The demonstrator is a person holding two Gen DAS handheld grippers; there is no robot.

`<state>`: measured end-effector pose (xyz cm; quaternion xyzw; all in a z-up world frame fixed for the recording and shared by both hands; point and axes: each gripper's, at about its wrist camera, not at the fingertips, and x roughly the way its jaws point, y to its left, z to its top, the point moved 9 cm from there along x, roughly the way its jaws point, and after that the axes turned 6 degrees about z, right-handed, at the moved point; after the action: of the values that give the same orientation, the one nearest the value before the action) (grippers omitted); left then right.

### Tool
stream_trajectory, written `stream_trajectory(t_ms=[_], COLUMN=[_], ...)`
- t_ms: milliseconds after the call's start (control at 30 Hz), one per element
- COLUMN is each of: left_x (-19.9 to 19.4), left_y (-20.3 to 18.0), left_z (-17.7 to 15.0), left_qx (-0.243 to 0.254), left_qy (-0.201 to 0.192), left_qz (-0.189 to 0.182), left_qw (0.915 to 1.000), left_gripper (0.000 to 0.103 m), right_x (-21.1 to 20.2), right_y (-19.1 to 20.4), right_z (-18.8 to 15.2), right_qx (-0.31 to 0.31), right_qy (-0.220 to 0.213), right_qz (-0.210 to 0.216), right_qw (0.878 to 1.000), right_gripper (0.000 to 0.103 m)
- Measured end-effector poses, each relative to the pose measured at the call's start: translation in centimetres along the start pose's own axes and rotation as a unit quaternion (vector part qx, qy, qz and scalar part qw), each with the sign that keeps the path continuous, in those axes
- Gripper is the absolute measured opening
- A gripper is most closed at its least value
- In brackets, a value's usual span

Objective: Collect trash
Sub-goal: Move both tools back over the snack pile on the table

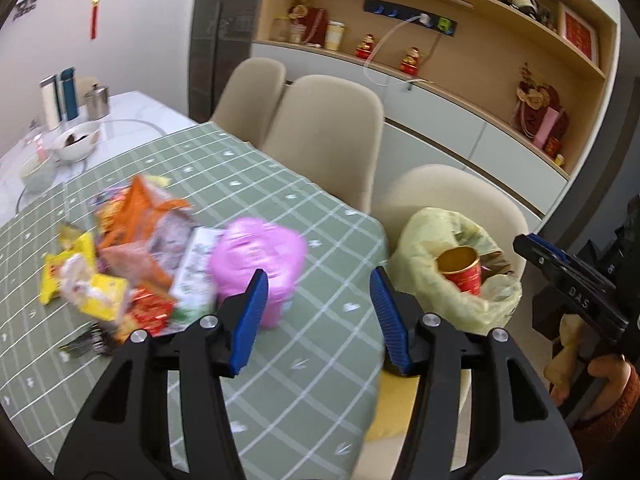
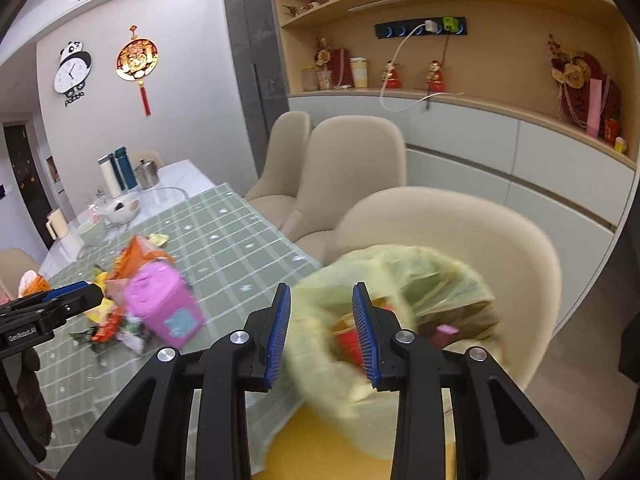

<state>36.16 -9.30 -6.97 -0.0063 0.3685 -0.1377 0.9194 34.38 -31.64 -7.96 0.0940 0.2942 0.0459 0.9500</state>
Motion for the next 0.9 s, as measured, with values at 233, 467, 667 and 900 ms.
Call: stream_trajectory(t_ms=[233, 467, 667, 900], left_x=[-2.2, -3.1, -1.9, 1.2], left_y=[8.9, 19.0, 26.2, 30.5], left_z=[-1.7, -3.7, -5.3, -3.5], left_qx=[-0.015, -0.06, -0.072, -0.043], left_qy=[0.003, 0.003, 0.017, 0.022], left_qz=[0.03, 0.053, 0.048, 0.0], left_qw=[0.9994, 0.9968, 0.9961, 0.9988], left_gripper=[0.05, 0.05, 0.05, 0.05], right_x=[1.6, 3.3, 3.9, 4.2], right_y=[7.7, 13.9, 16.7, 18.3], right_z=[-2.0, -3.9, -5.6, -8.3], right_qx=[-0.001, 0.001, 0.009, 0.008], right_qy=[0.023, 0.05, 0.062, 0.076], right_qz=[0.014, 0.01, -0.004, -0.016], right_qw=[1.0, 0.999, 0.998, 0.997], right_gripper=[0.031, 0.031, 0.031, 0.031])
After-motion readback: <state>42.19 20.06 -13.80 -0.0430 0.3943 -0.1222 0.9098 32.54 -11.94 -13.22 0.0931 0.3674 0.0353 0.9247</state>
